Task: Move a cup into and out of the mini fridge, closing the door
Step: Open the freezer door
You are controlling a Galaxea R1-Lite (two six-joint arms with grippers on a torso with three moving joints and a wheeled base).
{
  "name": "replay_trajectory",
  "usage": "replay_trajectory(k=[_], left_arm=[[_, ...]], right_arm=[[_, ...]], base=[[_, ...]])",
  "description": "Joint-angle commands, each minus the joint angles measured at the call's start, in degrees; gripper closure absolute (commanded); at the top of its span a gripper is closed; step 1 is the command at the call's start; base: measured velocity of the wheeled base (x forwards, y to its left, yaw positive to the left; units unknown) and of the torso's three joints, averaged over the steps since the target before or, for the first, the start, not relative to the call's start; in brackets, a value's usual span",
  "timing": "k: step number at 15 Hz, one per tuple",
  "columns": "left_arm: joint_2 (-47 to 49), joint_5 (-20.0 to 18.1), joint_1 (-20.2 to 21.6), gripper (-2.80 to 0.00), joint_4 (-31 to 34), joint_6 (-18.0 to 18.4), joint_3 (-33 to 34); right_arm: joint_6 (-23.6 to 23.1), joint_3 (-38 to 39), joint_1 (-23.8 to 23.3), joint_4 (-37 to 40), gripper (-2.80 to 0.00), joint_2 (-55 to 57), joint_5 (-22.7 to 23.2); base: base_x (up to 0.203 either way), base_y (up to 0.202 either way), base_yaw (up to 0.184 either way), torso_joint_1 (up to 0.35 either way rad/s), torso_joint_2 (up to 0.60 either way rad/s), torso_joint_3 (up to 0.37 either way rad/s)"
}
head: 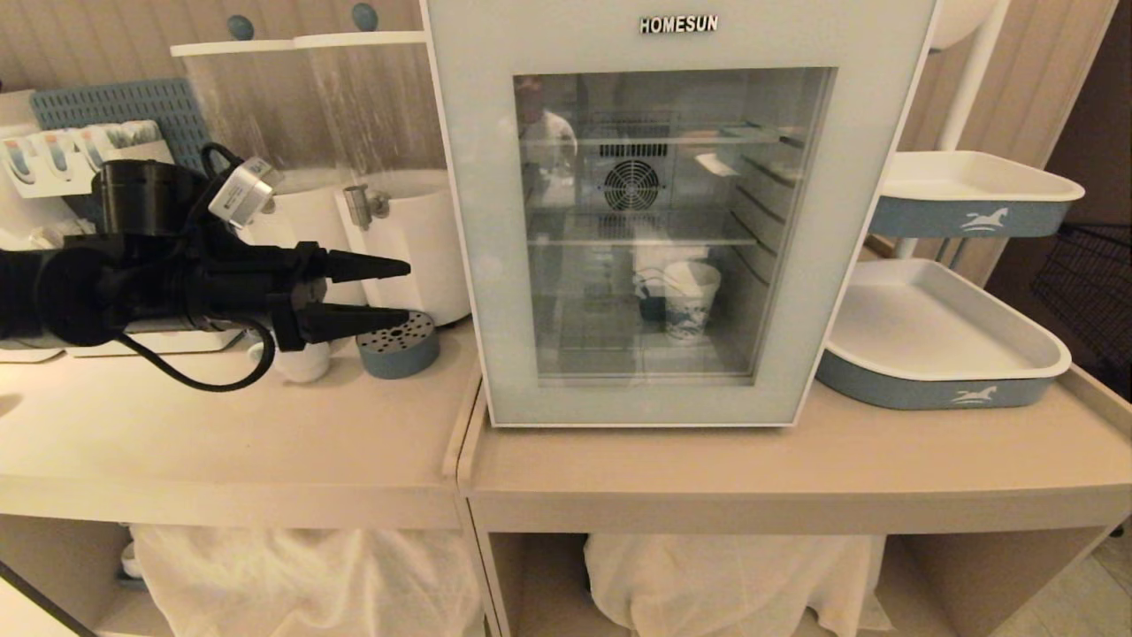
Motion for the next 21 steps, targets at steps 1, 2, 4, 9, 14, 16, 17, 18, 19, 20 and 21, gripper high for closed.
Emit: replay_trajectory(k=[1,2,4,9,14,16,17,18,19,20,21], left_arm=[[1.32,-0.27,-0.94,-2.80,-0.05,0.08,-0.75],[2.10,0.72,-1.63,-2.80,-0.11,0.31,-1.33],[2.92,3.12,-1.98,-2.80,-0.20,0.43,-2.06],[5.67,3.55,-3.25,-2.80,-4.85,0.23,-2.96],[8.60,3.33,-4.86,-2.80,-5.12,0.00,-5.08],[8.96,3.08,-4.90,-2.80,-5.03,-0.60,-5.87],[8.89,2.94,-5.21,-2.80,-5.03,-2.53,-6.50],[8.87,2.92,-5.50,-2.80,-5.03,-3.80,-7.18],[8.83,2.92,-5.73,-2.80,-5.11,-5.93,-8.28],[8.78,2.87,-5.82,-2.80,-5.12,-6.97,-8.75],[8.62,2.83,-6.27,-2.80,-5.12,-8.43,-9.14]], right_arm=[[0.00,0.88,-0.06,-0.03,0.00,-0.01,0.01],[0.00,0.88,-0.06,-0.03,0.00,-0.01,0.01],[-0.08,0.88,-0.06,-0.03,0.00,-0.01,0.01],[0.00,0.88,-0.06,-0.03,0.00,-0.01,0.01],[0.00,0.88,-0.06,0.05,0.00,-0.01,0.01],[0.00,0.88,-0.06,0.05,0.00,-0.01,0.01],[0.00,0.88,-0.06,0.05,0.00,-0.01,0.01],[0.00,0.88,-0.06,0.05,0.00,-0.01,0.01],[0.00,0.88,-0.06,0.05,0.00,-0.01,0.01],[0.00,0.88,-0.06,0.05,0.00,-0.01,0.01],[0.00,0.88,-0.06,0.05,0.00,-0.01,0.01]], base=[[0.000,0.000,0.000,0.000,0.00,0.000],[0.000,0.000,0.000,0.000,0.00,0.000],[0.000,0.000,0.000,0.000,0.00,0.000],[0.000,0.000,0.000,0.000,0.00,0.000],[0.000,0.000,0.000,0.000,0.00,0.000],[0.000,0.000,0.000,0.000,0.00,0.000],[0.000,0.000,0.000,0.000,0.00,0.000],[0.000,0.000,0.000,0.000,0.00,0.000],[0.000,0.000,0.000,0.000,0.00,0.000],[0.000,0.000,0.000,0.000,0.00,0.000],[0.000,0.000,0.000,0.000,0.00,0.000]])
